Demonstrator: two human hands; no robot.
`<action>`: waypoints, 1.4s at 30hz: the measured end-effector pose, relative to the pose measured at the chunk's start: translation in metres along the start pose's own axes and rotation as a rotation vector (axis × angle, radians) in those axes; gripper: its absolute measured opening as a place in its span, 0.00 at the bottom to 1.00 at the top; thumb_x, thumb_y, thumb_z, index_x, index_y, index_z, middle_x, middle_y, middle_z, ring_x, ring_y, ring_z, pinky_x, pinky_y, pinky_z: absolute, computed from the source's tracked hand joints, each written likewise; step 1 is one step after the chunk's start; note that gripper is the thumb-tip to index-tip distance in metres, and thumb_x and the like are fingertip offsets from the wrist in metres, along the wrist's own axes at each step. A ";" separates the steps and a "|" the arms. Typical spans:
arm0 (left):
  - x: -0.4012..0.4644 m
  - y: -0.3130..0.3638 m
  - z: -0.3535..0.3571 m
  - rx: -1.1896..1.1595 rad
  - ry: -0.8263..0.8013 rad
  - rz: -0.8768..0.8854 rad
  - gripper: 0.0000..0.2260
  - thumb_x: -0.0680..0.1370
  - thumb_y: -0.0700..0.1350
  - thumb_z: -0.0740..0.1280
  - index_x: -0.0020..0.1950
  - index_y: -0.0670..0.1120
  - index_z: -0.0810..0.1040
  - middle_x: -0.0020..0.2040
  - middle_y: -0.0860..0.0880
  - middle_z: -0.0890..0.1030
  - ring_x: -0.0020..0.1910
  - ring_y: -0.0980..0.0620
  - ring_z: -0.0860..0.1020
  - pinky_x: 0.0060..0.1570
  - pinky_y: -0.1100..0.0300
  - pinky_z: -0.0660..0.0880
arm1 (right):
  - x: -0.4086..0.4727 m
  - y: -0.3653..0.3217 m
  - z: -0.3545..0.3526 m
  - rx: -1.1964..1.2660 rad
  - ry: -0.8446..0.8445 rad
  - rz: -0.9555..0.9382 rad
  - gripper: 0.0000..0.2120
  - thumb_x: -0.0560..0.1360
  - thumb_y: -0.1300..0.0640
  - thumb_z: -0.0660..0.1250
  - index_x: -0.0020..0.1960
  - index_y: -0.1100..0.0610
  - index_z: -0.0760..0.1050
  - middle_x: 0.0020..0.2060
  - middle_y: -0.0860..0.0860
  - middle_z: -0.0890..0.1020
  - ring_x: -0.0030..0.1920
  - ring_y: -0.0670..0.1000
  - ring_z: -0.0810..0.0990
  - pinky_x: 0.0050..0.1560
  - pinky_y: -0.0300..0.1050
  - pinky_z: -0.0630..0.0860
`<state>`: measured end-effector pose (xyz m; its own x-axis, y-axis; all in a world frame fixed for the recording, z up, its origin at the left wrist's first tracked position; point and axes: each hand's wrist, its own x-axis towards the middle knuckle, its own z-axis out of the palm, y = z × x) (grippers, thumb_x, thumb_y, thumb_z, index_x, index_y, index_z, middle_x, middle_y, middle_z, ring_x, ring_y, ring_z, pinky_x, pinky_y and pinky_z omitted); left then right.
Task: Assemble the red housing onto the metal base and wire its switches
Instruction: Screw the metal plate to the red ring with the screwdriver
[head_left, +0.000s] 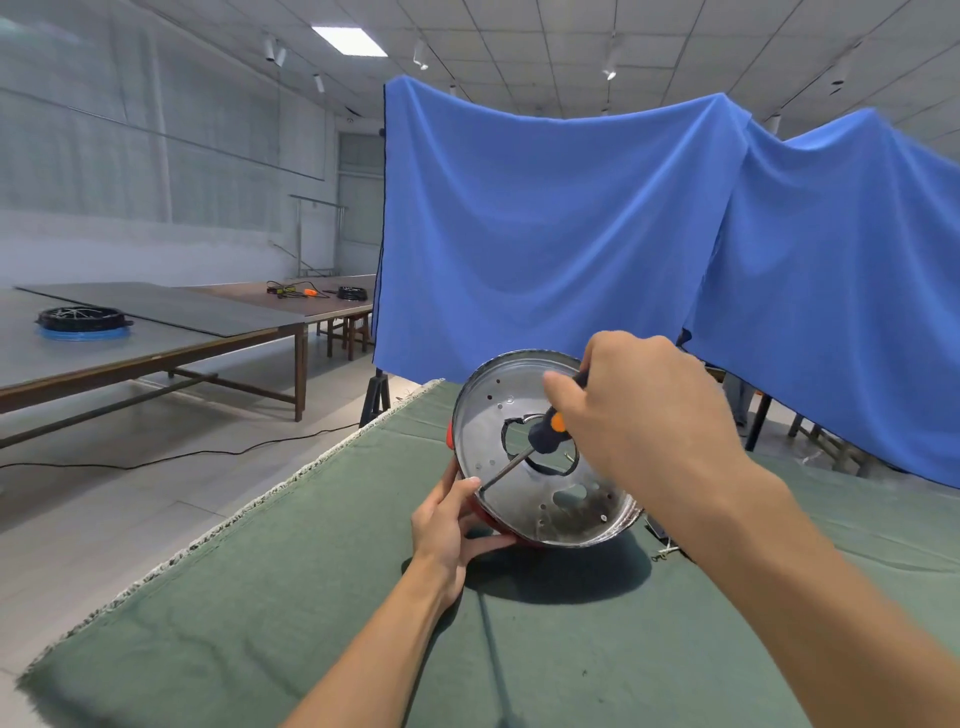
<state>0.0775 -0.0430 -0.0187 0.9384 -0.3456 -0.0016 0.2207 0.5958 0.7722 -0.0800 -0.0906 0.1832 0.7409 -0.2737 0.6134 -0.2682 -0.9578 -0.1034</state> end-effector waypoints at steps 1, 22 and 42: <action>0.000 0.000 0.000 -0.001 -0.001 -0.001 0.17 0.76 0.41 0.66 0.65 0.51 0.76 0.50 0.39 0.84 0.45 0.42 0.83 0.38 0.42 0.80 | 0.001 0.000 0.000 -0.044 0.030 0.005 0.16 0.77 0.46 0.60 0.36 0.56 0.67 0.29 0.51 0.70 0.29 0.52 0.66 0.27 0.43 0.58; 0.002 0.002 0.000 -0.016 0.051 0.001 0.18 0.76 0.38 0.65 0.65 0.51 0.76 0.48 0.38 0.83 0.44 0.40 0.81 0.36 0.42 0.80 | 0.001 0.012 0.005 0.071 -0.060 -0.031 0.16 0.70 0.42 0.65 0.44 0.55 0.76 0.35 0.51 0.78 0.39 0.55 0.78 0.34 0.44 0.70; -0.005 0.000 0.005 0.053 0.090 -0.004 0.05 0.75 0.46 0.68 0.50 0.51 0.80 0.44 0.39 0.83 0.41 0.41 0.83 0.32 0.46 0.80 | 0.006 0.094 0.050 1.255 0.191 0.701 0.10 0.74 0.53 0.68 0.37 0.58 0.79 0.26 0.55 0.82 0.18 0.47 0.72 0.19 0.34 0.67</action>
<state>0.0719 -0.0446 -0.0153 0.9581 -0.2802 -0.0599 0.2125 0.5548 0.8044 -0.0702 -0.1868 0.1377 0.5677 -0.7898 0.2323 0.2458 -0.1067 -0.9634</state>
